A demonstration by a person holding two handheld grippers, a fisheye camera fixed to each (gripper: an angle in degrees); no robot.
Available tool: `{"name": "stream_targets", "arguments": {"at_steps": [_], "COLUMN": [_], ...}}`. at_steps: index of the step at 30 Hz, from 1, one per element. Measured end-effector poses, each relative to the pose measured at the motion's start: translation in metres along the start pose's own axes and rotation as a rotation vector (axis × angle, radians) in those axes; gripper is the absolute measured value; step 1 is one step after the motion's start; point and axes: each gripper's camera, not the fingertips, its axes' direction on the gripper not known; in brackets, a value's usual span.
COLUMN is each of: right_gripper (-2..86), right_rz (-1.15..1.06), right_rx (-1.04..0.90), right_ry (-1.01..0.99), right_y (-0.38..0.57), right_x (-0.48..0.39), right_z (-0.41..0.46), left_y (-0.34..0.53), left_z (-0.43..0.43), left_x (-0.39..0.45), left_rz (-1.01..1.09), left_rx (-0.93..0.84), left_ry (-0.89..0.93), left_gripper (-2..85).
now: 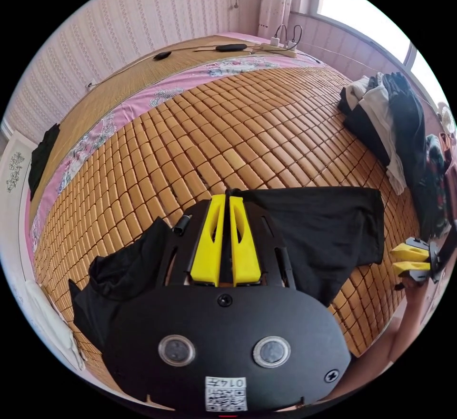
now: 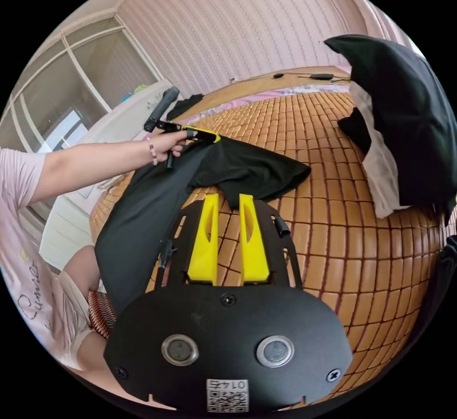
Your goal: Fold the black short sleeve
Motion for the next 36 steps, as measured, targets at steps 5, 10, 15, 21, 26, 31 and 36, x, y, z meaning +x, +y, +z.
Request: {"name": "stream_targets", "arguments": {"at_steps": [5,10,15,21,26,31,36], "right_gripper": [2.5,0.7,0.2,1.6,3.7,0.5,0.6], "right_rz": [0.025,0.005,0.096,0.049,-0.002,-0.018,0.009], "right_rx": [-0.114,-0.046,-0.040,0.064,-0.088,-0.188,-0.181], "right_ry": [0.201,0.224,0.040,-0.053,0.055,0.087,0.052], "right_y": [-0.016,-0.013,0.003,-0.008,-0.026,-0.031,-0.025], "right_x": [-0.016,0.003,0.040,0.035,0.013,0.013,0.026], "right_z": [0.021,-0.023,-0.041,-0.043,-0.007,0.009,-0.002], "left_y": [-0.002,-0.007,-0.014,-0.019,-0.025,-0.047,-0.057], "left_z": [0.002,0.003,0.005,0.001,-0.038,-0.046,-0.022], "left_x": [0.003,0.005,0.009,0.006,0.015,0.082,0.186], "left_rz": [0.027,0.038,0.072,0.063,0.128,0.304,0.504], "left_rx": [0.014,0.003,-0.011,-0.040,0.082,0.094,0.063], "left_ry": [-0.001,-0.001,-0.012,0.014,0.032,0.163,0.246], "left_gripper": [-0.8,-0.7,0.1,4.5,3.8,6.1,6.2]}}
